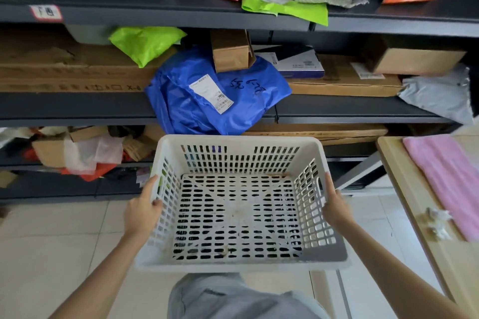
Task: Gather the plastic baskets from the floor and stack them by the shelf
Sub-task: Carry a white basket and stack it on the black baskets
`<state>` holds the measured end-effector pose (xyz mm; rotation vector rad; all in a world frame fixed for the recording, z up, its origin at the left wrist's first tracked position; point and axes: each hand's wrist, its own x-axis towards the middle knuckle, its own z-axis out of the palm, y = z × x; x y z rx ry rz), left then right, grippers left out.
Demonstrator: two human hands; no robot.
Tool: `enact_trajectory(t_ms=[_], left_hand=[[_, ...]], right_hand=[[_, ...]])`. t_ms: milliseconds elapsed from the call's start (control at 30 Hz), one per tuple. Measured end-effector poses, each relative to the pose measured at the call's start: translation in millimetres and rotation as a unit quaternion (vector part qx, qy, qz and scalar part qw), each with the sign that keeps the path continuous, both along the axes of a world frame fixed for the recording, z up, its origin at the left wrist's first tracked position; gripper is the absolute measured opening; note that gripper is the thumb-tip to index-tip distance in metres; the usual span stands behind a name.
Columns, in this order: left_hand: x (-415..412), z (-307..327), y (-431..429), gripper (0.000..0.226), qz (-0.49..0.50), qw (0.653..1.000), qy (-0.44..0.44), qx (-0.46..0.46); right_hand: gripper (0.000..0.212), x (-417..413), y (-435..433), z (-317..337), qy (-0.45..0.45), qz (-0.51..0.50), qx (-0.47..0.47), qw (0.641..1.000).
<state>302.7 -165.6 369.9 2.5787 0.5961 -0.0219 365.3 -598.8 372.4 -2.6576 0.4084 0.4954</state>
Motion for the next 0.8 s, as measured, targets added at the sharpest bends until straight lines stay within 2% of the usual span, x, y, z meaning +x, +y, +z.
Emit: enact_trajectory(t_ms=[200,333,567,700,800], left_hand=[[-1.7,2.9,-3.4,0.059,0.0,1.0,0.0,0.021],[-3.4,0.0,-3.2,0.061,0.006,1.0,0.016,0.024],[-13.4,23.9,-17.0,0.058,0.095,0.994,-0.049,-0.03],[-44.4,31.6,-25.9,0.057,0.148,0.986,-0.017,-0.073],[-74.2,43.5,-29.3,0.063,0.169,0.981,-0.011,-0.098]], right_hand=[[0.093,-6.6,4.3,-3.5,-0.024,-0.009,-0.05,0.998],[0.094,-9.6,3.5,-2.6,-0.015,-0.009,-0.037,0.999],[0.089,-6.3,4.6,6.6,0.036,-0.014,-0.021,0.999],[0.078,-15.0,24.0,20.1,0.043,-0.058,-0.071,0.995],[0.082,-27.6,51.2,36.7,0.074,-0.014,-0.109,0.991]])
